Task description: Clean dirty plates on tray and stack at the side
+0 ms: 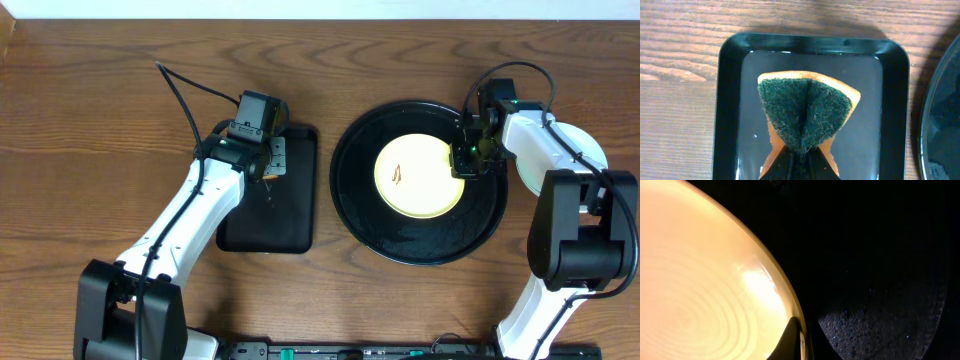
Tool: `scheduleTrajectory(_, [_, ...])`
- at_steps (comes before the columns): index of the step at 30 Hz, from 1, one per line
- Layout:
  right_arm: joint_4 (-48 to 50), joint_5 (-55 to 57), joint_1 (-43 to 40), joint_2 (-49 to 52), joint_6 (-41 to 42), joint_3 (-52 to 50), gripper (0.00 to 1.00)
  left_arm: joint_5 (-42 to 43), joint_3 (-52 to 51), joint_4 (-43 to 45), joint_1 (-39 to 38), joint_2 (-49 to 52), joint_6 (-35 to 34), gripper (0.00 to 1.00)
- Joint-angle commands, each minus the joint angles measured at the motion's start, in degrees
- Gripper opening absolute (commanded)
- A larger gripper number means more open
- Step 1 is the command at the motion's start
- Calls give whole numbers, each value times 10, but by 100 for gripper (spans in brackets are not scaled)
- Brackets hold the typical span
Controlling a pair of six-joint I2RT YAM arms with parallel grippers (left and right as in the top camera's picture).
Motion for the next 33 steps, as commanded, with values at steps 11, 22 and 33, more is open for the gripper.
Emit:
scheduleTrajectory(11, [9,5,19,5,-9,-10,2,12,79,-109,-2,6,20,7])
scheduleTrajectory(22, [12,5,23,5,-11,-10,4,33,80,-108,-2,49,14,7])
scheduleTrajectory(33, [15,5,23,5,-11,-10,6,44,138,-169,-1,106,14,7])
